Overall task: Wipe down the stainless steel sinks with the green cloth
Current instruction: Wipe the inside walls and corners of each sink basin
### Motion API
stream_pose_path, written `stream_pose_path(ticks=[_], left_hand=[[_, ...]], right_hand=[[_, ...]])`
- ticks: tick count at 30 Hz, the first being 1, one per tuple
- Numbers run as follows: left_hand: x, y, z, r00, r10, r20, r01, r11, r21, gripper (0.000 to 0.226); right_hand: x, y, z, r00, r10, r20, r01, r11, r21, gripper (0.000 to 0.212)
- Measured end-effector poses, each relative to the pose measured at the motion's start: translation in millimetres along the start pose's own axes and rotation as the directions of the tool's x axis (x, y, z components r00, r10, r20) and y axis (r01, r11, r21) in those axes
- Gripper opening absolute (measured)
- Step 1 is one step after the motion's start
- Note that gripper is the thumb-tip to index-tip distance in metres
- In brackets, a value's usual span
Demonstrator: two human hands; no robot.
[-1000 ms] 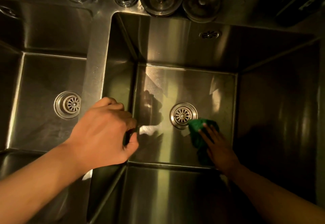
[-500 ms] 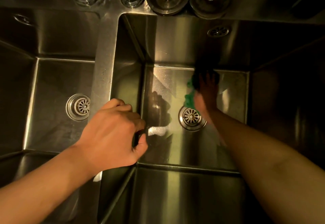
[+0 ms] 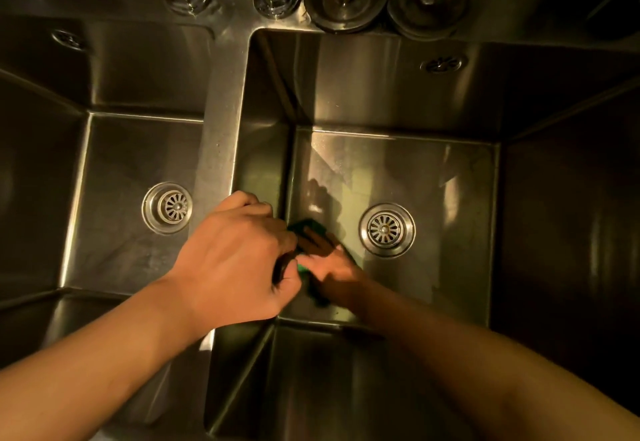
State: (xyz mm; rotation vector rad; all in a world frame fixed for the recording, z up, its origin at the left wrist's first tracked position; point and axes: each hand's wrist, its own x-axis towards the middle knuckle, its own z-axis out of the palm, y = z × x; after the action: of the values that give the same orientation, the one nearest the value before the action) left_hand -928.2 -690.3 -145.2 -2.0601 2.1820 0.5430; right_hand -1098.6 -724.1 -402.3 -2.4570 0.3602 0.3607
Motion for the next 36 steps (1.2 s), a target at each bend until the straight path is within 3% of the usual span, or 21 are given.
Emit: stream_pose_path(ticks=[3,5,12,14,18,22,27,31,36], left_hand=[[0.2,-0.4,0.4,1.0,-0.007,0.004,0.007,1.0,0.006,0.026],[0.4,0.2,0.9,1.0,-0.006,0.002,0.006,1.0,0.009,0.025],[1.0,1.2,0.9,1.0,-0.011,-0.016,0.012,0.999,0.031,0.025],[1.2,1.3,1.0,1.0,-0.01,-0.006,0.01,1.0,0.029,0.026],[0.1,0.5,1.7,1.0,-0.009,0.001,0.009,1.0,0.022,0.027],[0.1,-0.1,2.8,1.0,-0.001,-0.02,0.002,1.0,0.028,0.026],[-0.4,-0.3,2.2,0.999,0.002,-0.034,-0.001,1.0,0.023,0.026],[-0.9,-0.3,2.6,0.999,0.007,-0.034,-0.006,1.0,0.024,0.026],[-0.7,0.0,2.7,0.999,0.007,-0.044,-0.006,1.0,0.025,0.025]], right_hand=[[-67.4,10.8,27.6,0.968,-0.238,0.074,0.247,0.957,-0.153,0.058],[-105.5,31.6,31.3,0.96,-0.247,0.132,0.271,0.938,-0.216,0.065],[-212.1,113.0,-8.2,0.97,0.16,0.181,-0.097,0.945,-0.314,0.098],[-220.7,123.0,-17.7,0.92,0.357,0.164,-0.304,0.911,-0.278,0.1],[-189.9,128.1,-41.4,0.773,0.628,-0.087,-0.633,0.772,-0.053,0.082],[-150.0,161.7,-69.4,0.645,0.704,-0.298,-0.708,0.697,0.113,0.073],[-86.1,186.7,-93.9,0.58,0.709,-0.4,-0.721,0.676,0.154,0.066],[-34.8,169.1,-103.3,0.637,0.661,-0.398,-0.69,0.719,0.09,0.071],[30.1,99.3,-90.4,0.786,0.552,-0.279,-0.579,0.815,-0.021,0.079]])
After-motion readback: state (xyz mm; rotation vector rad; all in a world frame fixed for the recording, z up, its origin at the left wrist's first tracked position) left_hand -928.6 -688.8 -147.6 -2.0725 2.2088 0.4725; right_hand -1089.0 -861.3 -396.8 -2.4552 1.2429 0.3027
